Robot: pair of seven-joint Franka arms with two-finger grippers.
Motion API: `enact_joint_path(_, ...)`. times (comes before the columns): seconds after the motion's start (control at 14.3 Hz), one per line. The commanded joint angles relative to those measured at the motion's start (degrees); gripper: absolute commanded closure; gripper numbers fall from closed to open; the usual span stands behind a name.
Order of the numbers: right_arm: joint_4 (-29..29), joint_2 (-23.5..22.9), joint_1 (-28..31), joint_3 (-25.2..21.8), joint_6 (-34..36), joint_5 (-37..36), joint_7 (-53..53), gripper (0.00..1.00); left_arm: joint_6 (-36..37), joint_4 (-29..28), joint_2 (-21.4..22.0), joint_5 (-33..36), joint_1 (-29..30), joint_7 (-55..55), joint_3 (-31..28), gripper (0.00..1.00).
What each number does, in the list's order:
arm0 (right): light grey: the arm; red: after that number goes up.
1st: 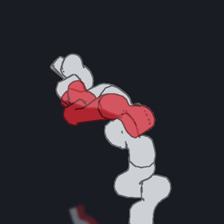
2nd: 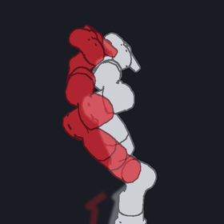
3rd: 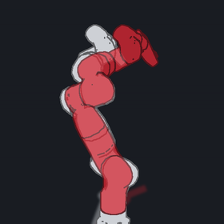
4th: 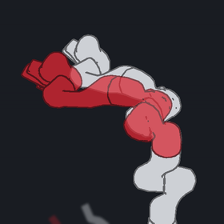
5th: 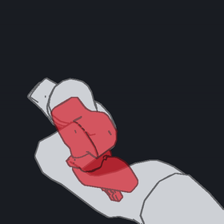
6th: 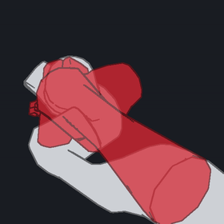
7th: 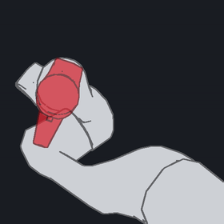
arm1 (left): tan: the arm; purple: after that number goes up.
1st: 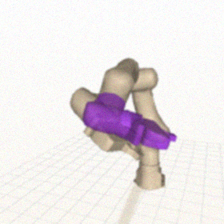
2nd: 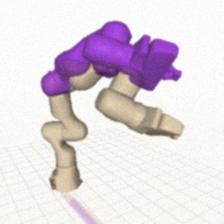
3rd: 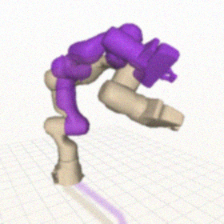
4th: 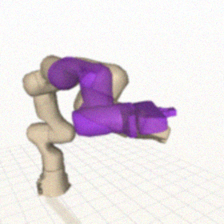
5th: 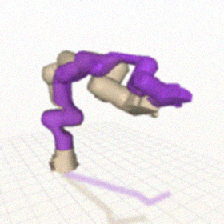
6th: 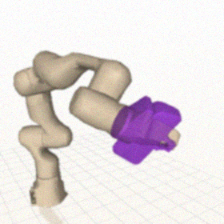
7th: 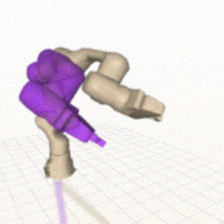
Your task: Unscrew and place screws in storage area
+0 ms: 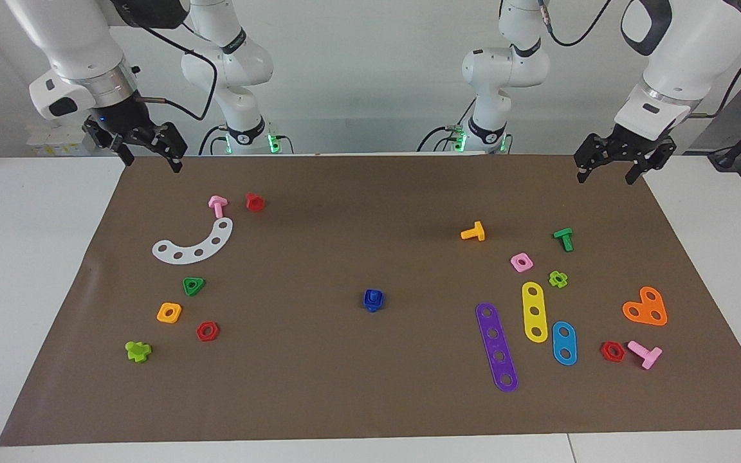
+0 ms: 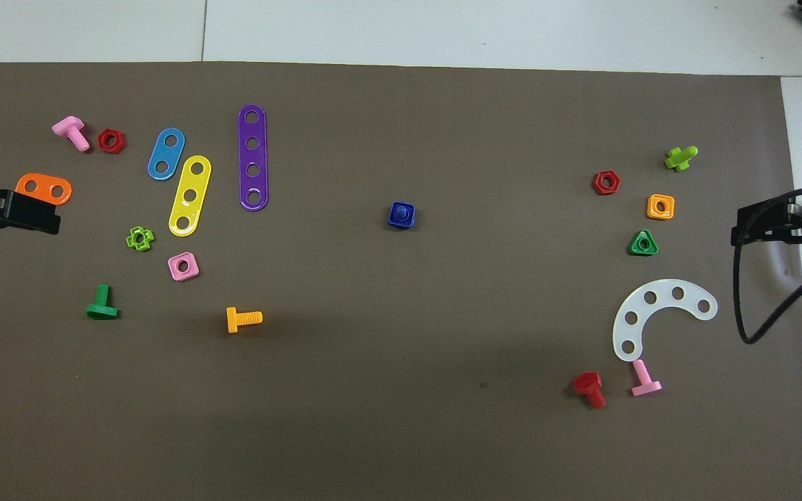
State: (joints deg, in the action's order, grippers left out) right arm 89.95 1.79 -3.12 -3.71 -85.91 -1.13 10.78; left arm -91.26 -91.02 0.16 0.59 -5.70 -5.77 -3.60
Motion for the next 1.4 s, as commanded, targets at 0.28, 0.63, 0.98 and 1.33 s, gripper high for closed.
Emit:
enact_joint_path(0.28, 1.45, 1.28, 0.31, 0.02, -1.10, 1.22, -0.32, 0.00, -0.59, -1.26, 1.42, 1.35, -0.28, 0.32, 0.09, 0.00)
enact_joint_path(0.63, 1.45, 1.20, 0.40, 0.02, -1.10, 1.22, -0.32, 0.00, -3.66, -2.58, 1.60, 0.56, -1.59, 1.11, 0.26, 0.00)
enact_joint_path(0.98, 1.45, 1.20, 0.40, 0.02, -1.10, 1.22, -0.32, 0.00, -6.29, -2.58, -0.76, -2.25, -8.09, 3.39, 0.44, 0.00)
enact_joint_path(1.33, 1.45, 1.20, 0.31, 0.02, -1.10, 1.22, -0.32, 0.00, -14.11, -0.92, -8.14, -3.39, -17.40, 13.39, 0.44, 0.00)
